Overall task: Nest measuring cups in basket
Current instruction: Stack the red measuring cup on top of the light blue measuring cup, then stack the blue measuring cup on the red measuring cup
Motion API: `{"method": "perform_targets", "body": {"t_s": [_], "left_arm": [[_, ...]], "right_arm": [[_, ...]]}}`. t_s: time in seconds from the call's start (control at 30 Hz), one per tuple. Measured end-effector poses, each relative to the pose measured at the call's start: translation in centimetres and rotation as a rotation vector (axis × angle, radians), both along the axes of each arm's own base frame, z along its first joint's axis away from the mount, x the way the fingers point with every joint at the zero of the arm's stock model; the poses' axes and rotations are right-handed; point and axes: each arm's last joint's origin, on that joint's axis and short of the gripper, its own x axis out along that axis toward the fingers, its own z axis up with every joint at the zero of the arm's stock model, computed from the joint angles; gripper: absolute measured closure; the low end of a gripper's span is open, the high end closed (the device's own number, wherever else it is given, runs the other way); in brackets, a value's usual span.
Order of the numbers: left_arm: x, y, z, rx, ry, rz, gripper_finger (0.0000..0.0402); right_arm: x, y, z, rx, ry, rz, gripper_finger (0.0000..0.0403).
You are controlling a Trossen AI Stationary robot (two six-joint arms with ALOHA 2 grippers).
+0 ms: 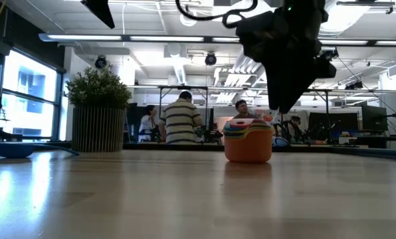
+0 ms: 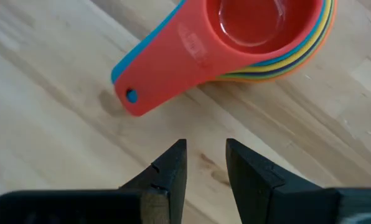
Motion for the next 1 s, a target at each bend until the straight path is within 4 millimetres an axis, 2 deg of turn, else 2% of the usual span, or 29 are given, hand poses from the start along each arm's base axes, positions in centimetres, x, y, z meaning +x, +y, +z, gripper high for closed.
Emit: {"method": "perform_targets", "body": {"t_s": [0.33, 0.7, 1.0], "left_arm": [[0.0, 0.0, 0.0, 0.000, 0.001, 0.000, 0.0316], [0.0, 0.0, 0.0, 0.000, 0.001, -0.001, 0.0316], [0.0, 0.0, 0.0, 0.007, 0.022, -0.016, 0.0316]], "right_arm": [[1.5, -0.6, -2.4, 0.011, 0.020, -0.057, 0.0300], [2.2, -1.2, -2.3, 0.022, -0.043, -0.110, 0.0300], [2.0, -1.2, -2.1, 0.041, -0.034, -0.161, 0.0300]]}}
